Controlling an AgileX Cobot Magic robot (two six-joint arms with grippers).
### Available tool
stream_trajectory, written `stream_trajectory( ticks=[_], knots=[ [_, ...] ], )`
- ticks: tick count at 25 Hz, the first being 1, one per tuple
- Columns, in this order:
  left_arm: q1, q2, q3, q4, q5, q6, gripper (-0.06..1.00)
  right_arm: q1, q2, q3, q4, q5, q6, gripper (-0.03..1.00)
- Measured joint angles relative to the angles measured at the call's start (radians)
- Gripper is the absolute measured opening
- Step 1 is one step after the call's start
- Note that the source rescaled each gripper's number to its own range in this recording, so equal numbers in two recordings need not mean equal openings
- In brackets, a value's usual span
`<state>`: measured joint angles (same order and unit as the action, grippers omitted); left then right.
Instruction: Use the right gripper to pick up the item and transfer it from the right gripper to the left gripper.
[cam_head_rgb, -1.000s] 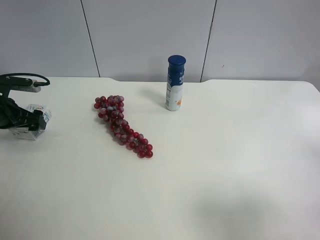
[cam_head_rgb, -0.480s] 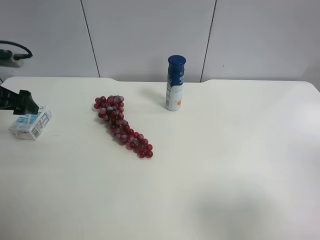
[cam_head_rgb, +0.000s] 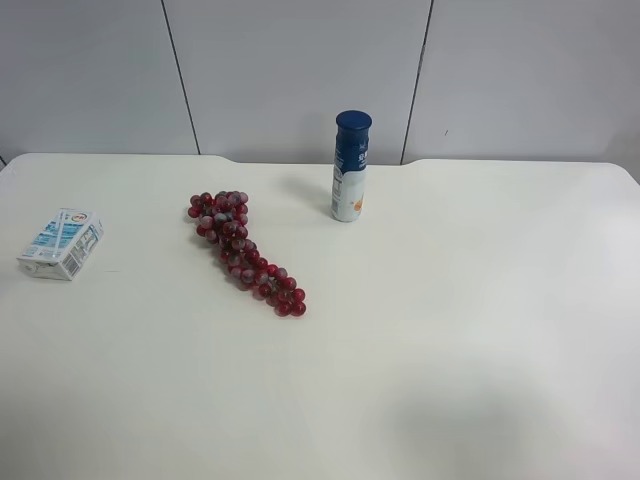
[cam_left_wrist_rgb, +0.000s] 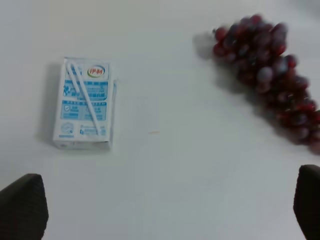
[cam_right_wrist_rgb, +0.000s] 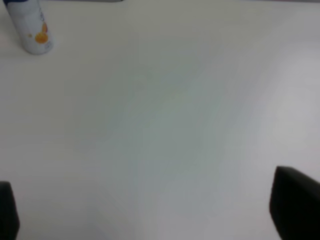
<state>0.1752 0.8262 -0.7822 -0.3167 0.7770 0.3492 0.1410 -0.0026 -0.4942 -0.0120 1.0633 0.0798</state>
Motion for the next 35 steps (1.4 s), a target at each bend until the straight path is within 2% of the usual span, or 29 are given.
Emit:
stream_trajectory(
  ticks=[10,14,19,23,27,35],
  knots=[
    [0.0,-0.458,0.0,0.177,0.317,-0.169,0.99,0.0,0.0,0.0,0.0,0.0,0.0,0.98],
    [0.0,-0.579,0.036,0.239,0.389,-0.193,0.99,0.0,0.0,0.0,0.0,0.0,0.0,0.98],
    [0.0,-0.715,0.139,0.252,0.401,-0.222,0.99,0.0,0.0,0.0,0.0,0.0,0.0,0.98],
    [0.0,-0.802,0.221,0.256,0.401,-0.283,0.99,0.0,0.0,0.0,0.0,0.0,0.0,0.98],
    [0.0,-0.828,0.236,0.281,0.389,-0.319,0.99,0.0,0.0,0.0,0.0,0.0,0.0,0.98],
    [0.0,-0.828,0.241,0.288,0.364,-0.325,0.99,0.0,0.0,0.0,0.0,0.0,0.0,0.98]
  ],
)
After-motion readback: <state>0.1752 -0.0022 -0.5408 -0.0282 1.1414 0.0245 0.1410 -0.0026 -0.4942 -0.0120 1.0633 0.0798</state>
